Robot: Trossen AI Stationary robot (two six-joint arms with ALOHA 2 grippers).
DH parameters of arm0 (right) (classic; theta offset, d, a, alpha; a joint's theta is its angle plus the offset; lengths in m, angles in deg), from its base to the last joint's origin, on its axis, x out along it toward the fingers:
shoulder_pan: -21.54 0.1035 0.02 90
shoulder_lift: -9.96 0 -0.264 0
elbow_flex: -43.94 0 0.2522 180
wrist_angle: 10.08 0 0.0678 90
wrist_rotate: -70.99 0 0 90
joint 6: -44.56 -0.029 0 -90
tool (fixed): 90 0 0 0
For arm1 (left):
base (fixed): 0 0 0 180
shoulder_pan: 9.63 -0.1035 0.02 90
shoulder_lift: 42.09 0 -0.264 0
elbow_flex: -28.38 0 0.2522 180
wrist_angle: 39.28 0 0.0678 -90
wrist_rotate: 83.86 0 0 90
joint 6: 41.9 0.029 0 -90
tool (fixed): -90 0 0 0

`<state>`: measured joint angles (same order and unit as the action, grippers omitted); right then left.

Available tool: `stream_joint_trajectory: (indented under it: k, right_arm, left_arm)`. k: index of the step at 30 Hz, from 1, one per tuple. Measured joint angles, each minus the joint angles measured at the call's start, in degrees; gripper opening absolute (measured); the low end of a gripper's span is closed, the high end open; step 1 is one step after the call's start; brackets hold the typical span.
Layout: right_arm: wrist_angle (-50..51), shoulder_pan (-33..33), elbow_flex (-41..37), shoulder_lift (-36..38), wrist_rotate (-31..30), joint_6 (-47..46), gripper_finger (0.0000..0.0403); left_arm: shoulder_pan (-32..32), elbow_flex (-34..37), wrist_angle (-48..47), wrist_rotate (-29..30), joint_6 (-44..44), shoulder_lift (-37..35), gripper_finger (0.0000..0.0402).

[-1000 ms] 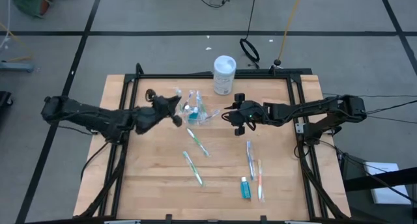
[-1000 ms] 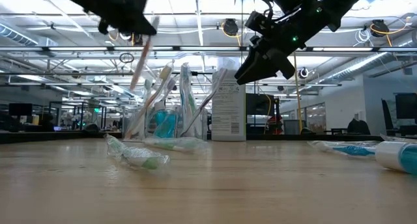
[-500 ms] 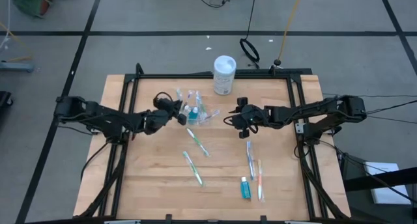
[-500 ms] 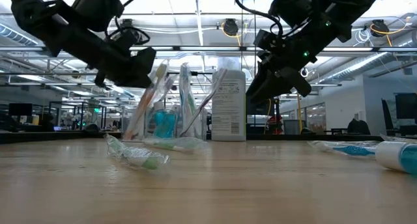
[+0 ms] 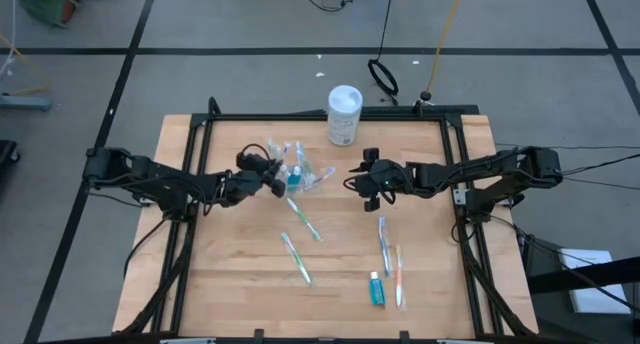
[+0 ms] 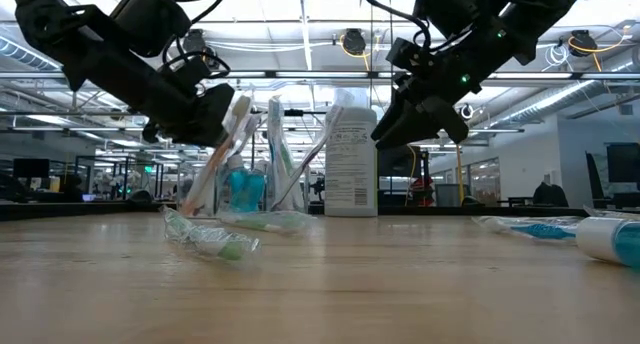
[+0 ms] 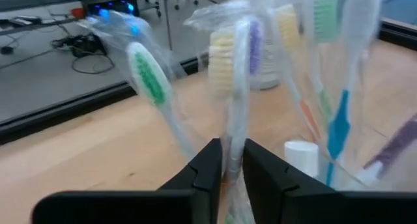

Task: Pick & Place toothbrushing station
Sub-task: Put the orange toothbrush into the transparent organizer

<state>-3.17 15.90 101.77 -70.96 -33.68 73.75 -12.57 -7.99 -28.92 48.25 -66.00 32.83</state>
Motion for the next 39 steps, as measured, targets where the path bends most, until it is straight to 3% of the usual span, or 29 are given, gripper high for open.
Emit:
stream_joint_trajectory:
  k: [7,15,21,28,35,39]
  right_arm:
    - [0.0,0.0,0.0,0.0,0.0,-0.2,0.0160]
    - [0.0,0.0,0.0,0.0,0.0,-1.7,0.0160]
    - [0.0,0.0,0.0,0.0,0.0,-1.5,0.0160]
    - [0.0,0.0,0.0,0.0,0.0,-1.5,0.0160]
    - [-0.3,0.0,0.0,0.0,0.0,-1.5,0.0160]
    - [-1.2,0.0,0.0,0.0,0.0,0.0,0.0160]
  left_arm:
    - [0.1,0.0,-0.2,-0.7,1.0,-0.4,0.0138]
    - [2.4,-0.1,-2.3,-0.3,3.4,-10.1,0.0187]
    - [4.8,-0.2,-7.1,-2.5,2.7,-17.0,0.0188]
    - [7.7,-0.2,-5.6,-15.4,7.0,-17.4,0.0175]
    - [7.6,-0.2,-3.7,-26.1,2.4,-12.5,0.0137]
    - [6.0,-0.1,1.4,-26.8,2.7,-6.0,0.0111]
